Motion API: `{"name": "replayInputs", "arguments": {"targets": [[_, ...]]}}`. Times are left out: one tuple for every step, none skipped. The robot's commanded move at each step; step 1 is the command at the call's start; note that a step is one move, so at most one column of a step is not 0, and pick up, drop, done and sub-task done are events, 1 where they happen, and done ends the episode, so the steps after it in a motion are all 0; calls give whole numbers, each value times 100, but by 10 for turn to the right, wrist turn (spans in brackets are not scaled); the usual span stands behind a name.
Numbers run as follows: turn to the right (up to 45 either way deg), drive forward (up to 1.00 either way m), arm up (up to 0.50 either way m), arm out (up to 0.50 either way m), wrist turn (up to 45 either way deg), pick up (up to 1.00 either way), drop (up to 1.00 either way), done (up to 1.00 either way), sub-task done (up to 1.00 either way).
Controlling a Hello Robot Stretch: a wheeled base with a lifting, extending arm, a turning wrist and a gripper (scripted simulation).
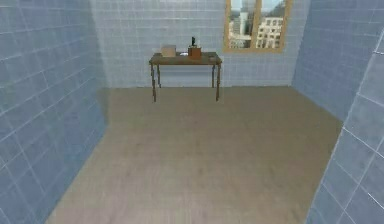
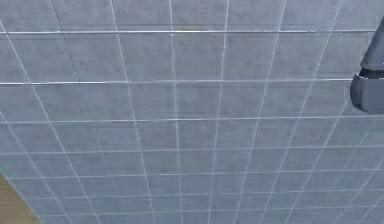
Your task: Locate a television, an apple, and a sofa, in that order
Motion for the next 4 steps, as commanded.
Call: {"name": "replayInputs", "arguments": {"targets": [[0,90,0,0,0,0,0,0,0],[450,0,0,0,0,0,0,0,0],[180,0,0,0,0,0,0,0,0],[0,55,0,0,0,0,0,0,0]]}}
